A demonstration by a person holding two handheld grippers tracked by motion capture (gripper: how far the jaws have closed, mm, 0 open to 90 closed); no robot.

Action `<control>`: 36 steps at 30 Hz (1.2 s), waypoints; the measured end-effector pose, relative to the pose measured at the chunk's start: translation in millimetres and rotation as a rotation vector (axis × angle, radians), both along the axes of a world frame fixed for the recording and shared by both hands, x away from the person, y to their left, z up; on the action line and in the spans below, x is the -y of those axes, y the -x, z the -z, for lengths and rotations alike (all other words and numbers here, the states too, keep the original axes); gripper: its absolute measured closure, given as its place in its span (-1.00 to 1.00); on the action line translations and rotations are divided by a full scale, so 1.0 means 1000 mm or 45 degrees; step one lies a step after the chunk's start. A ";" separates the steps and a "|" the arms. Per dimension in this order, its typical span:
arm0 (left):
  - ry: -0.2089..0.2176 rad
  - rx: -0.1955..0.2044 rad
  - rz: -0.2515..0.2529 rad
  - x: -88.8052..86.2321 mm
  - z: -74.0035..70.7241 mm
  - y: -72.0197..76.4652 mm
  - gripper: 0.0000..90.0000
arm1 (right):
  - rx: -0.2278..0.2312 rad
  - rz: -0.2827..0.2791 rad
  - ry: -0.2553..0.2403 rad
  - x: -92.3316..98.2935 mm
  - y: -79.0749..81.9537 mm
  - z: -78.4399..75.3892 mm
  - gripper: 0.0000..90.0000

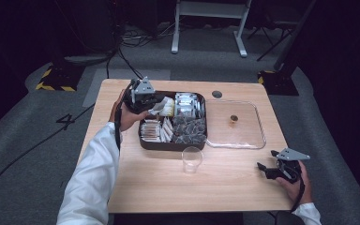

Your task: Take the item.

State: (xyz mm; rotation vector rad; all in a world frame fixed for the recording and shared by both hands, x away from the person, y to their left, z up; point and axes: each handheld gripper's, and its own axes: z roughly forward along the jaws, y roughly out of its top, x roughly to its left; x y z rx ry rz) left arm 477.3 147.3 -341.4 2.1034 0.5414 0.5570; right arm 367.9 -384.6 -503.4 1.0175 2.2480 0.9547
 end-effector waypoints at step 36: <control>0.069 -0.010 0.320 0.044 -0.003 0.073 0.99 | -0.003 -0.002 -0.001 0.000 0.000 0.000 -0.61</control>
